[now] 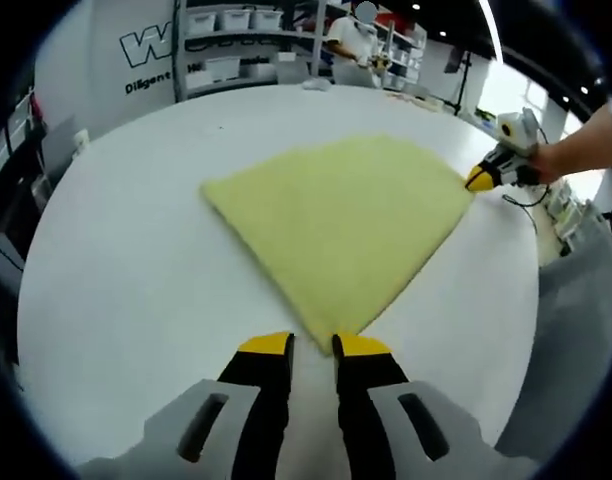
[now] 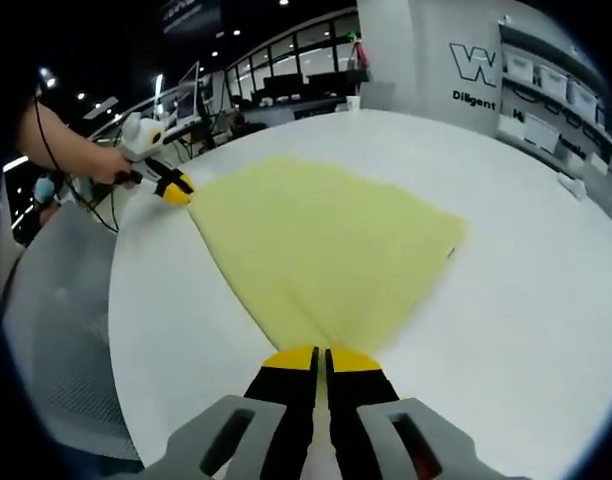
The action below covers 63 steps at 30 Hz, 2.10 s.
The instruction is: Fold the garment on the visible template until the final outline fits inside the template.
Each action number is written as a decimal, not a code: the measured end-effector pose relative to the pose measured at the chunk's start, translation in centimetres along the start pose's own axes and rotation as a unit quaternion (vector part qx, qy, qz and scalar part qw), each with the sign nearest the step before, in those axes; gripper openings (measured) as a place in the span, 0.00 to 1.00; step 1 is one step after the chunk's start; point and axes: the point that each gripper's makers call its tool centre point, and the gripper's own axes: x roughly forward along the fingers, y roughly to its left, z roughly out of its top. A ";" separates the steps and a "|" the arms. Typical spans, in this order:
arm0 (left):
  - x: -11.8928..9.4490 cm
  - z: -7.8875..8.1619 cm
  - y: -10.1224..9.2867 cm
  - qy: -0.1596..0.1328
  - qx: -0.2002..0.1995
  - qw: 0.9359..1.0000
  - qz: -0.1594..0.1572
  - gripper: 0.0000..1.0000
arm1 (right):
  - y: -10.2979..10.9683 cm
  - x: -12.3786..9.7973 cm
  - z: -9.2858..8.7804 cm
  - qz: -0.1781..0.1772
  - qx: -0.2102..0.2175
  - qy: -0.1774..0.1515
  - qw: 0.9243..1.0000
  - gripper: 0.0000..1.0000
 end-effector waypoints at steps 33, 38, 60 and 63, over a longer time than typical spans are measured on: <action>-8.1 4.0 -7.1 -0.145 -0.115 0.982 0.031 0.91 | 5.0 -7.3 3.8 -0.057 0.083 -0.107 0.989 0.83; -8.7 4.1 -8.0 -0.152 -0.102 0.982 0.038 0.94 | 5.9 -7.7 3.8 -0.053 0.082 -0.114 0.989 0.91; -8.8 2.4 -9.7 -0.173 -0.108 0.977 0.054 0.97 | 7.4 -8.9 2.7 -0.048 0.086 -0.132 0.986 0.99; -8.8 2.5 -9.6 -0.176 -0.109 0.977 0.056 0.97 | 7.3 -9.0 2.7 -0.048 0.086 -0.134 0.986 0.99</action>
